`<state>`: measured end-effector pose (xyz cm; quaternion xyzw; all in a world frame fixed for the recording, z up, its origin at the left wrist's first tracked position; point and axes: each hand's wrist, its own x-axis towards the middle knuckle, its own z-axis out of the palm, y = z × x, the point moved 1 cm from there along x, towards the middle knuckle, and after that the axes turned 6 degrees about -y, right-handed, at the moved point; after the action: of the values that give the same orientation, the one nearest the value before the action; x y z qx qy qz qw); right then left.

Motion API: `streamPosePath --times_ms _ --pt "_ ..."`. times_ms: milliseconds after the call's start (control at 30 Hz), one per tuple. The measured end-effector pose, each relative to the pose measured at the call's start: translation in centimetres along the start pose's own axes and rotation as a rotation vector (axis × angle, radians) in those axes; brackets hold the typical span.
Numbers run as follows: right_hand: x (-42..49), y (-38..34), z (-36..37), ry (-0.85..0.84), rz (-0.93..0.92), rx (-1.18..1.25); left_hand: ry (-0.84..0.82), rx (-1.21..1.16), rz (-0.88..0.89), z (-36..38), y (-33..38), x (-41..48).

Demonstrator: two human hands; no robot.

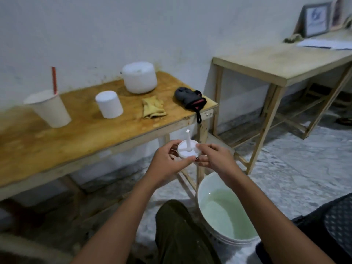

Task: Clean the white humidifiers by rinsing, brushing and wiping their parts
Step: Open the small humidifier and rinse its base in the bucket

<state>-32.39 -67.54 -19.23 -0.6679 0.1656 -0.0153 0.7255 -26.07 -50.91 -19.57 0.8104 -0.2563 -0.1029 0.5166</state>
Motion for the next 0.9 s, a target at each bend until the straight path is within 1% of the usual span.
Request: streamPosePath --times_ms 167,333,500,667,800,900 --pt "-0.3 -5.9 6.2 -0.117 -0.099 -0.022 0.151 0.052 0.044 -7.6 3.0 -1.9" --pt "0.5 -9.6 12.0 -0.183 -0.173 -0.033 0.287 0.130 0.037 -14.1 4.5 -2.9" --pt "2.5 -11.9 18.0 -0.255 -0.178 -0.129 0.358 0.163 -0.058 -20.0 3.6 -3.2" --pt "4.4 -12.3 22.8 -0.293 -0.198 -0.314 0.407 0.182 -0.153 -23.8 1.1 -3.5" --pt "6.1 -11.7 25.9 -0.301 -0.212 -0.429 0.481 0.195 -0.242 -25.3 -1.3 -3.4" --pt "7.2 -11.2 27.6 -0.301 -0.233 -0.522 0.504 0.233 -0.300 -26.1 -2.4 -3.3"
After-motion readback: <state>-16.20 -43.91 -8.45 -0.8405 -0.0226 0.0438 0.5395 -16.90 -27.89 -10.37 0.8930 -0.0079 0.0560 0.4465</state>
